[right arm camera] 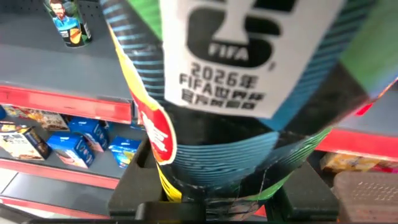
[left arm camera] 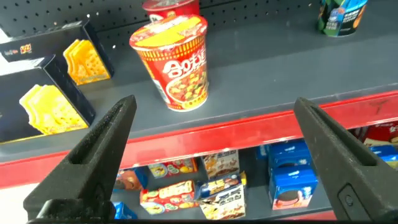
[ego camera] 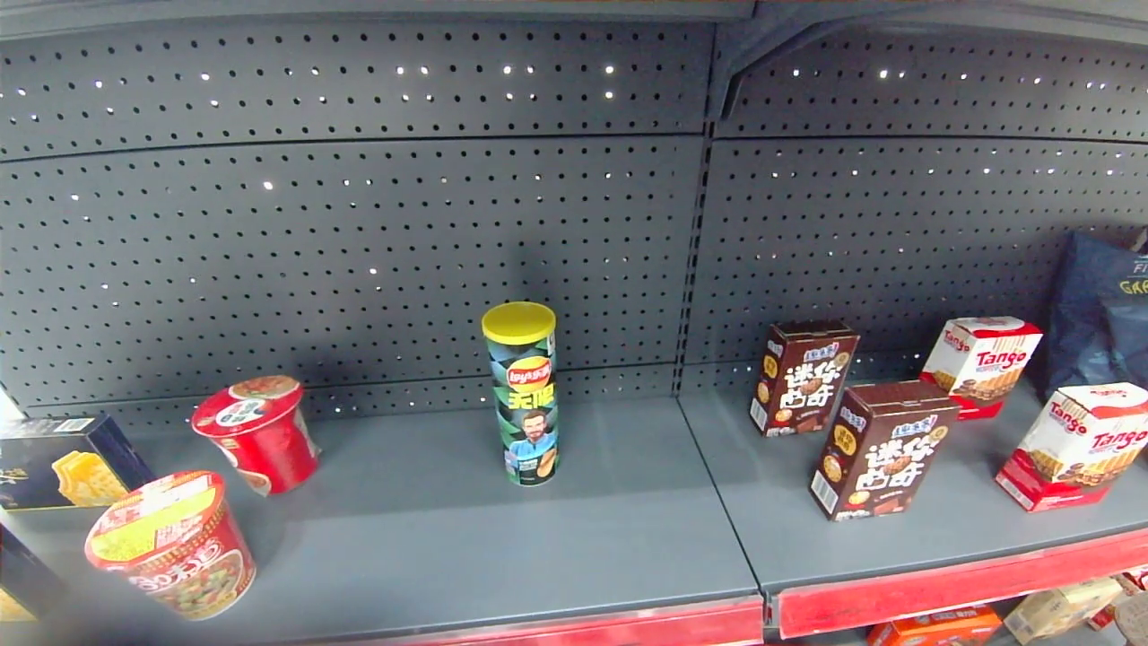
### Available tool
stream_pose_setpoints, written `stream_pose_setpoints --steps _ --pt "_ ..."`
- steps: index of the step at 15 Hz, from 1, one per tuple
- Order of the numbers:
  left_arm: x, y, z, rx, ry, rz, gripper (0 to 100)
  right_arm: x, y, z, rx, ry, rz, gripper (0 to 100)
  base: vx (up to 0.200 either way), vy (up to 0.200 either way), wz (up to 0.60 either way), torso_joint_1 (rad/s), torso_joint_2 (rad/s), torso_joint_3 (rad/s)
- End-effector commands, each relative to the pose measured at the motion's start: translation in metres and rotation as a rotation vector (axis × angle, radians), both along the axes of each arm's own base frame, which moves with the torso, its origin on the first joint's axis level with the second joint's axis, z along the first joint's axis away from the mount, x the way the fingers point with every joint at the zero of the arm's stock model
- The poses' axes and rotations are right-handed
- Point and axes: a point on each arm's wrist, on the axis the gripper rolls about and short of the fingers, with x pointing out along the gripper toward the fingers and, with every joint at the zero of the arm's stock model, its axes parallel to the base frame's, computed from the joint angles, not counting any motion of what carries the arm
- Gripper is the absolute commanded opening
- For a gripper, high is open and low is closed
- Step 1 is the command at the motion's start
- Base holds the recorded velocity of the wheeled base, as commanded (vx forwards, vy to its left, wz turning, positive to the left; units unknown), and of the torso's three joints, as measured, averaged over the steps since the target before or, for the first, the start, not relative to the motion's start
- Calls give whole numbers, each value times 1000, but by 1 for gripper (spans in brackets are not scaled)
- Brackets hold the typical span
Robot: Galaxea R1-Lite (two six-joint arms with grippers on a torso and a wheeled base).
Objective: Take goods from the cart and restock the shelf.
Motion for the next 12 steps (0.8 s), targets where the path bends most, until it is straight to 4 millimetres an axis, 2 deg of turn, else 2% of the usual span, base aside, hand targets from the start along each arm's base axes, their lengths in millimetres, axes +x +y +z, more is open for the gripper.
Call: stream_pose_setpoints --steps 1,3,4,5,6,7,8,11,12 --pt "2 0 0 1 23 22 100 3 0 4 -9 10 -10 0 0 0 0 0 0 0" --pt "2 0 0 -8 22 28 100 3 0 5 -11 16 -20 0 0 0 0 0 0 0" --pt "10 0 60 -143 -25 76 100 4 1 7 -12 34 -28 0 0 0 0 0 0 0" --pt "28 1 83 -263 -14 57 100 5 1 4 -13 54 -22 0 0 0 0 0 0 0" --pt "35 0 104 -187 -83 -37 100 5 1 2 -13 59 -20 0 0 0 0 0 0 0" --pt "47 0 110 -155 -44 -82 100 6 1 2 -15 63 -17 0 0 0 0 0 0 0" --pt "50 -2 118 -128 -48 -152 100 7 1 3 -15 64 -9 0 0 0 0 0 0 0" --pt "67 -7 125 -129 24 -303 100 11 1 3 -14 80 -2 0 0 0 0 0 0 0" --pt "83 -10 133 -134 65 -371 100 12 1 6 -14 83 0 0 0 0 0 0 0 0"
